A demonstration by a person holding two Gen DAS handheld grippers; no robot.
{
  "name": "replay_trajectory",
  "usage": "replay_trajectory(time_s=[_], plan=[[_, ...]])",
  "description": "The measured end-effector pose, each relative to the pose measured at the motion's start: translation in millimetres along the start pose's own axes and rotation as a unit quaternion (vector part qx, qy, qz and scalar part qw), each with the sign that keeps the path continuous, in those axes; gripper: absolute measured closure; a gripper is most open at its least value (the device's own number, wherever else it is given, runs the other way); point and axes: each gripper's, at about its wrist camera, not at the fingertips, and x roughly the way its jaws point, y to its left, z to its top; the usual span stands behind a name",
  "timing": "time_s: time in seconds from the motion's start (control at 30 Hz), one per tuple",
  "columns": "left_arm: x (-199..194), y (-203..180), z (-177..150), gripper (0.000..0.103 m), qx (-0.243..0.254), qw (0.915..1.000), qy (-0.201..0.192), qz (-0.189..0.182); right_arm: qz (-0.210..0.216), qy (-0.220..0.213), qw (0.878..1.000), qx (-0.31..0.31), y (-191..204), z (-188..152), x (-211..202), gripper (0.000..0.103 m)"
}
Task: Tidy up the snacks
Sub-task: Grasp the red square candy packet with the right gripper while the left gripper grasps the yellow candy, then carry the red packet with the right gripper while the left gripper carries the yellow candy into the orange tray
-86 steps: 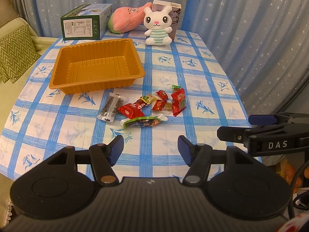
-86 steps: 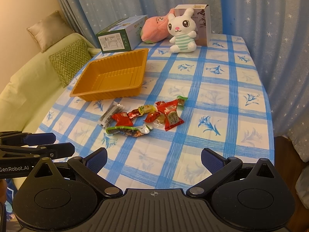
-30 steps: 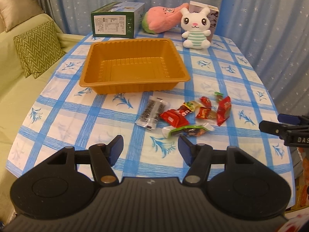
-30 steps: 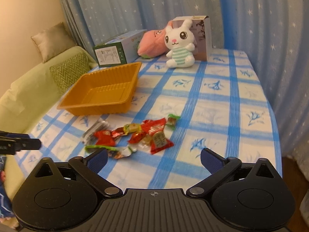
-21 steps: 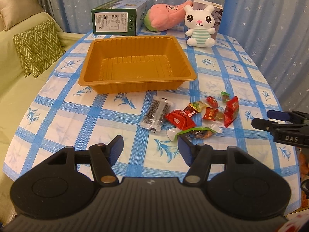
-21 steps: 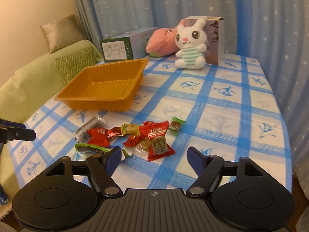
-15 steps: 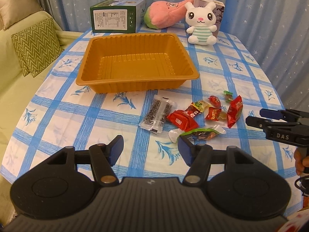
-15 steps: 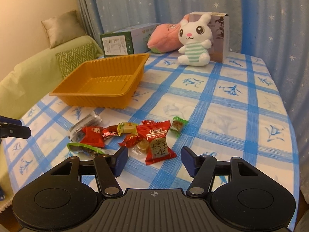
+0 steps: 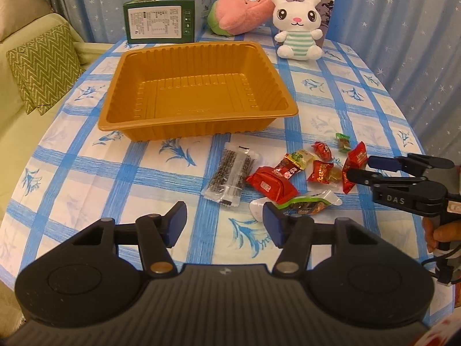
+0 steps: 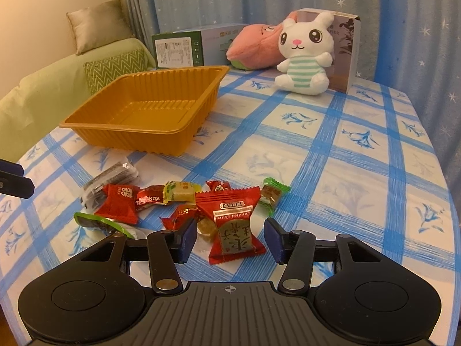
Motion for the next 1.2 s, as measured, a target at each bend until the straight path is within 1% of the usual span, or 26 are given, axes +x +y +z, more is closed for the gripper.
replay_trajectory(time_s=[0.07,0.13,0.17,0.23,0.27,0.3,0.43,0.53,0.57,0.63,0.7,0.83,1.0,1.2], plan=[[2.9,-2.5,2.0,0.05,0.007,1.0,0.002,-0.006,-0.001,0.0,1.0,-0.003,0.8,0.4,3.4,0.053],[5.7,-5.6,4.5,0.05,0.014,0.9998,0.001,-0.012,0.001,0.0,1.0,-0.007,1.2,0.6,6.3,0.062],[6.8,-7.1,5.6,0.05,0.018,0.9997,0.001,-0.014,0.0,-0.001,1.0,-0.009,1.7,0.5,7.0,0.064],[9.7,-10.6,8.5,0.051,0.026,0.9994,-0.001,-0.021,0.0,-0.003,1.0,-0.012,1.6,0.2,7.2,0.075],[11.3,-12.4,9.9,0.051,0.031,0.9992,-0.001,-0.025,0.001,-0.005,1.0,-0.014,1.1,0.1,6.9,0.079],[13.0,-14.4,11.5,0.052,0.036,0.9989,-0.001,-0.029,0.004,-0.006,1.0,-0.014,0.4,-0.1,6.2,0.079],[21.2,-24.4,18.8,0.06,0.058,0.997,-0.004,-0.052,0.005,-0.022,1.0,0.0,-5.5,1.9,-3.6,0.081],[30.7,-33.9,25.1,0.064,0.083,0.9941,-0.005,-0.069,-0.001,-0.035,0.999,0.015,-11.3,5.1,-13.8,0.081],[34.0,-37.3,27.0,0.065,0.093,0.9928,-0.006,-0.075,-0.003,-0.038,0.999,0.02,-14.0,6.0,-17.0,0.081],[41.0,-45.2,30.8,0.071,0.115,0.9894,-0.01,-0.088,-0.011,-0.044,0.999,0.03,-19.1,7.4,-23.7,0.081],[49.2,-53.5,35.8,0.073,0.135,0.9862,-0.012,-0.095,-0.018,-0.05,0.998,0.04,-24.9,8.1,-29.8,0.081],[67.8,-67.6,45.8,0.081,0.171,0.9787,-0.01,-0.113,-0.034,-0.058,0.996,0.064,-39.2,8.2,-42.7,0.081],[92.2,-81.1,54.3,0.085,0.217,0.968,0.0,-0.126,-0.054,-0.064,0.992,0.096,-54.7,3.7,-55.8,0.081],[117.2,-93.0,59.1,0.085,0.257,0.9575,0.019,-0.13,-0.075,-0.064,0.987,0.128,-66.2,-3.4,-66.3,0.081]])
